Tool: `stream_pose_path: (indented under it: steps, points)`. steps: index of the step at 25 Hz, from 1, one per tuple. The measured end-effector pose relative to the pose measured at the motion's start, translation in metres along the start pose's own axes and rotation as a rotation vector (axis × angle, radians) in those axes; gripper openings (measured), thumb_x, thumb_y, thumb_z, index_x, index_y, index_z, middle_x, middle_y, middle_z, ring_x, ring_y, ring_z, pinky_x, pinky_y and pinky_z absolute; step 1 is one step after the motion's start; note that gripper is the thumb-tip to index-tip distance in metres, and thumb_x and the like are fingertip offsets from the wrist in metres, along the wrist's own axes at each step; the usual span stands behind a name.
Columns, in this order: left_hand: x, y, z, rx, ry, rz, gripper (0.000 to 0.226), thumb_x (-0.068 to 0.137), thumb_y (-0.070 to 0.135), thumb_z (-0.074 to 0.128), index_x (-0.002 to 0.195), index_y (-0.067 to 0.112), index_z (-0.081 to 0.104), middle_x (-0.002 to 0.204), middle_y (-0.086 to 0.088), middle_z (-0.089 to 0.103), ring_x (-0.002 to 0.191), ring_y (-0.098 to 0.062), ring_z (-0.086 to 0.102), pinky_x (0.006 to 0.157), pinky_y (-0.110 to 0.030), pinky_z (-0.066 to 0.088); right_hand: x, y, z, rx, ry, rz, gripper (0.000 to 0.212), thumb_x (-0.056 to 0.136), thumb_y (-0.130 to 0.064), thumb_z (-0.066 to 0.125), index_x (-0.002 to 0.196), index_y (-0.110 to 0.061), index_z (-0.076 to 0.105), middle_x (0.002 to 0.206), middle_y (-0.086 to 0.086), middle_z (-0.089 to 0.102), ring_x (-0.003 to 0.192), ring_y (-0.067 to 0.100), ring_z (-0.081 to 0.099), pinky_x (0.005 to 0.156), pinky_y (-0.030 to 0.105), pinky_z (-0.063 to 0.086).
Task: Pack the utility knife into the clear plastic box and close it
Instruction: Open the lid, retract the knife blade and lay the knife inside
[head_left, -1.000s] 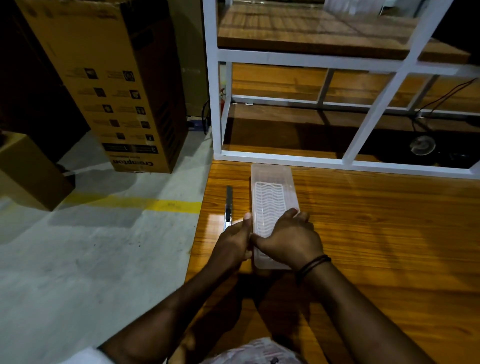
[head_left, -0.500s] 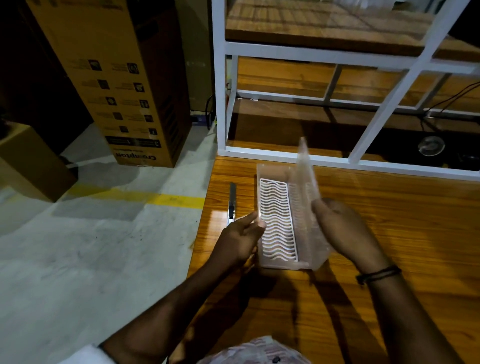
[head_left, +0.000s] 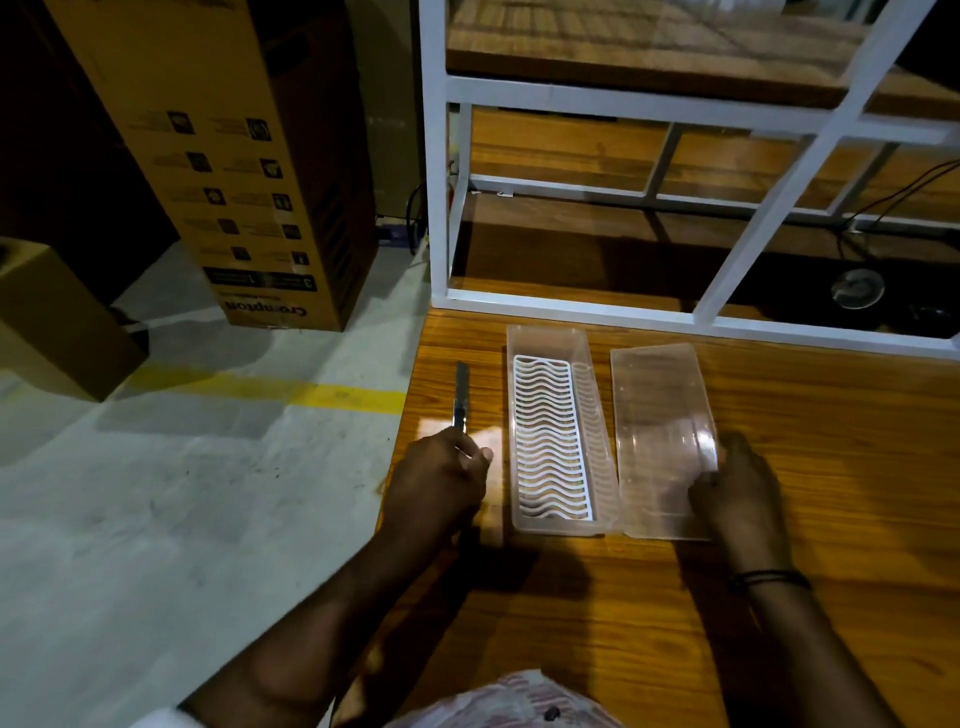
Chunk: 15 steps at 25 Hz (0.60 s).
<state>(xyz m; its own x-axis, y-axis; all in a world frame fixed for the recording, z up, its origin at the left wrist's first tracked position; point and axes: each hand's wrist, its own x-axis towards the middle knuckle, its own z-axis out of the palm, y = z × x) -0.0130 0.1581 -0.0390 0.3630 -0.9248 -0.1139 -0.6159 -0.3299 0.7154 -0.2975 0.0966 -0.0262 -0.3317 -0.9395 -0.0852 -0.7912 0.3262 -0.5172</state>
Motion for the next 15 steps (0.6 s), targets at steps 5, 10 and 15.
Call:
stream_pose_path:
  steps: [5,10,15]
  points:
    - [0.01,0.003,-0.002,0.461,-0.069,-0.113,0.067,0.093,0.064,0.054,0.139,0.015,0.048,0.135,-0.01,0.059,0.12,-0.03,0.062,0.091,-0.038,0.053,-0.001,0.0,0.006,-0.138,0.098,-0.005,0.042,0.098,-0.026,0.058,0.135,-0.007,0.053,0.142,0.027,0.042,0.128,0.048,0.043,0.102,0.055,0.045]
    - [0.016,0.003,0.006,0.453,-0.018,-0.143,0.055,0.096,0.053,0.058,0.13,0.01,0.055,0.128,-0.012,0.064,0.114,-0.03,0.065,0.09,-0.036,0.054,-0.005,-0.008,0.007,-0.084,0.138,-0.118,0.044,0.093,-0.016,0.061,0.136,-0.01,0.056,0.144,0.025,0.043,0.132,0.046,0.039,0.104,0.055,0.043]
    - [0.016,0.009,0.002,0.377,-0.005,-0.151,0.044,0.097,0.044,0.059,0.123,0.009,0.061,0.124,-0.013,0.067,0.113,-0.032,0.066,0.088,-0.035,0.054,-0.01,-0.011,0.009,-0.026,0.171,-0.196,0.043,0.088,-0.007,0.063,0.131,-0.011,0.062,0.138,0.024,0.049,0.127,0.046,0.045,0.097,0.052,0.047]
